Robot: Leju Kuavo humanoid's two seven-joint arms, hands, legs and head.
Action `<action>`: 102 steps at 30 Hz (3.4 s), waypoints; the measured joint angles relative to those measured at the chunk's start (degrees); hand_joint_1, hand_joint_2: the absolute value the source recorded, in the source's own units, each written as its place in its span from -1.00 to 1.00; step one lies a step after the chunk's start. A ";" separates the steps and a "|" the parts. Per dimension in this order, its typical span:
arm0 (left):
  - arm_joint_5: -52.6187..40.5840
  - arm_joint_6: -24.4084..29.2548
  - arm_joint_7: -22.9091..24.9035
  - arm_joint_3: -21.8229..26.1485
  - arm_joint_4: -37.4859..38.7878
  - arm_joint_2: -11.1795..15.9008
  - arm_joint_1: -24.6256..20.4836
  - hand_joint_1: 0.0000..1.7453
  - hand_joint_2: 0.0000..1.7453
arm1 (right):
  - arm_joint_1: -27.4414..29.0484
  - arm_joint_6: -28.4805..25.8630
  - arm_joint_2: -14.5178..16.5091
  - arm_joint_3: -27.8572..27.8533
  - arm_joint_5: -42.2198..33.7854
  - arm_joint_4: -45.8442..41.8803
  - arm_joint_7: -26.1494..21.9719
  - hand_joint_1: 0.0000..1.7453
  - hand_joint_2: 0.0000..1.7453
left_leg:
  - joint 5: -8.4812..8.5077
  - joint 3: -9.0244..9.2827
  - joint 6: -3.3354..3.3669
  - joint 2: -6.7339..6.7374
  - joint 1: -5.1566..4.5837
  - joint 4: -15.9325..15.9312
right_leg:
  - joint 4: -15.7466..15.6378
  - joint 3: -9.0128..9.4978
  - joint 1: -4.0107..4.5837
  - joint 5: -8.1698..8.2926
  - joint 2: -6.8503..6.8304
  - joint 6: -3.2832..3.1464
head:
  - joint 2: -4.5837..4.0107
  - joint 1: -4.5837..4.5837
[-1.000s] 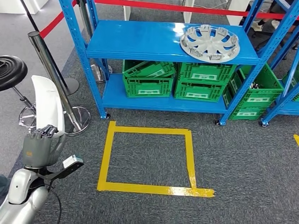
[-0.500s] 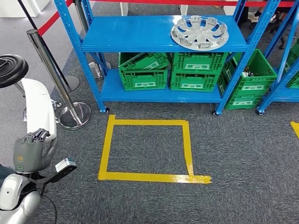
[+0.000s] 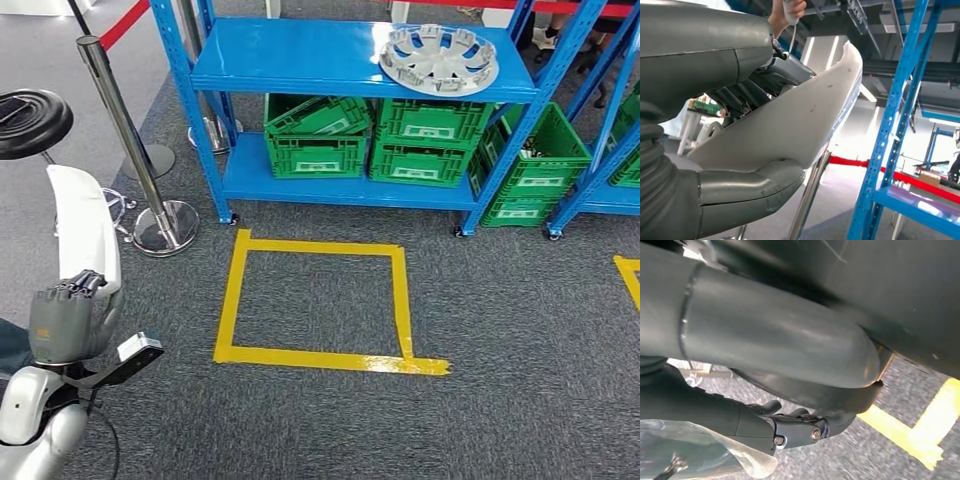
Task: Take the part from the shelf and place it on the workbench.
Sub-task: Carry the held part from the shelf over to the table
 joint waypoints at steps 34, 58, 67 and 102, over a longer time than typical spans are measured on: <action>9.86 -1.51 -5.83 -0.49 -0.68 -1.50 1.57 1.00 1.00 | 2.52 -1.24 0.42 -8.56 -8.85 1.43 -7.75 -1.00 -1.00 | -0.78 1.85 0.01 0.16 -0.17 -1.12 | 4.05 -2.18 -0.16 2.41 -0.02 0.57 | 0.00 0.23; 12.98 -2.29 -6.10 -2.04 -0.16 -3.37 -1.33 1.00 1.00 | 2.45 0.38 0.24 -9.27 -9.51 2.36 -8.40 -1.00 -1.00 | 1.98 -0.39 -1.81 0.15 -0.26 -0.96 | -11.67 6.84 0.35 6.94 -0.04 -1.72 | 0.00 0.16; 13.21 -2.29 -6.10 -2.04 -0.11 -3.41 -1.63 1.00 1.00 | 2.76 1.81 0.26 -10.67 -10.67 2.62 -10.90 -1.00 -1.00 | 2.18 -0.85 -1.75 0.15 -0.32 -0.89 | -11.67 6.92 0.29 7.27 -0.04 -1.60 | 0.00 0.16; 13.38 -2.49 -6.46 -3.13 0.86 -3.04 -2.89 1.00 1.00 | 2.53 1.86 1.17 -10.69 -9.52 3.50 -10.39 -1.00 -1.00 | -0.01 -2.34 -1.11 2.87 -0.56 4.55 | -9.81 7.64 0.17 4.68 -5.39 -1.71 | 0.00 -0.72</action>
